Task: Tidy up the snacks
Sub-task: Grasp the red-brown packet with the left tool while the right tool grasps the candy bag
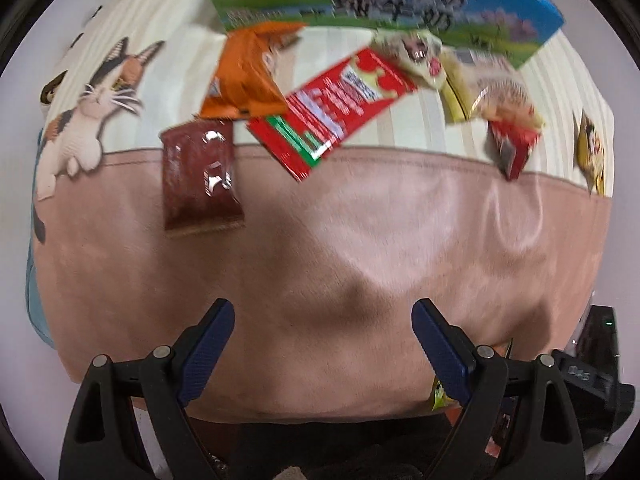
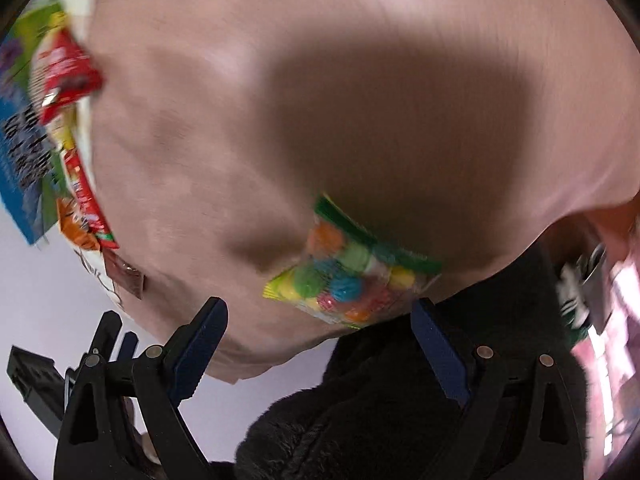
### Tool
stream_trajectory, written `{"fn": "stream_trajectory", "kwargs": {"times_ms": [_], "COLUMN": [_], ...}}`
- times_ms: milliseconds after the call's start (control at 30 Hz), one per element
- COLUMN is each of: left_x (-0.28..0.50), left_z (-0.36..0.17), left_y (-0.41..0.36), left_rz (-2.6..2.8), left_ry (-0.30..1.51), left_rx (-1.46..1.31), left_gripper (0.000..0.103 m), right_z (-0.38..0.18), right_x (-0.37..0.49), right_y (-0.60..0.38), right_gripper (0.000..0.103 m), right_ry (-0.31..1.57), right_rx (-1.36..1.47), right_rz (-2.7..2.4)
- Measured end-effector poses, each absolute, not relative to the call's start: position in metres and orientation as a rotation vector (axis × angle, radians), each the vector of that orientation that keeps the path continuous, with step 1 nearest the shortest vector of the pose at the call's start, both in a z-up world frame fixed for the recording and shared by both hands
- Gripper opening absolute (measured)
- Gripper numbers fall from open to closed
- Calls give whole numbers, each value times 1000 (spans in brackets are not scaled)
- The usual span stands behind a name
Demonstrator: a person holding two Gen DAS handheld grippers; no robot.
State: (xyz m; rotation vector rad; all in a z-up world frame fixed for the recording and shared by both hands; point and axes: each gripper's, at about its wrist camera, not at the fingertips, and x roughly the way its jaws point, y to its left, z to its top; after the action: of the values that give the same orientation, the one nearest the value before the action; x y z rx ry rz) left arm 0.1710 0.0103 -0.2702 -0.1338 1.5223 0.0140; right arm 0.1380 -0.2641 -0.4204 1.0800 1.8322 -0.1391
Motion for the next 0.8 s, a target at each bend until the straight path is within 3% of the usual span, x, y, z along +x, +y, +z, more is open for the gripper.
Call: {"fn": "stream_trajectory", "kwargs": {"times_ms": [133, 267, 300, 567, 800], "left_x": [166, 161, 160, 170, 202], "left_z": [-280, -278, -276, -264, -266], "left_y": [7, 12, 14, 65, 123], "left_rz": [17, 32, 40, 131, 207], "left_ry": [1545, 1538, 1533, 1500, 1489], "left_rx": [-123, -121, -123, -192, -257], "left_gripper": [91, 91, 91, 91, 91], "right_z": [-442, -441, -436, -386, -362], "right_x": [129, 130, 133, 181, 258], "right_y": [-249, -246, -245, -189, -94], "right_gripper": [94, 62, 60, 58, 58], "right_ry": [1824, 1771, 1755, 1638, 1587], "right_rx": [1081, 1003, 958, 575, 58], "right_rz": [-206, -255, -249, -56, 157]}}
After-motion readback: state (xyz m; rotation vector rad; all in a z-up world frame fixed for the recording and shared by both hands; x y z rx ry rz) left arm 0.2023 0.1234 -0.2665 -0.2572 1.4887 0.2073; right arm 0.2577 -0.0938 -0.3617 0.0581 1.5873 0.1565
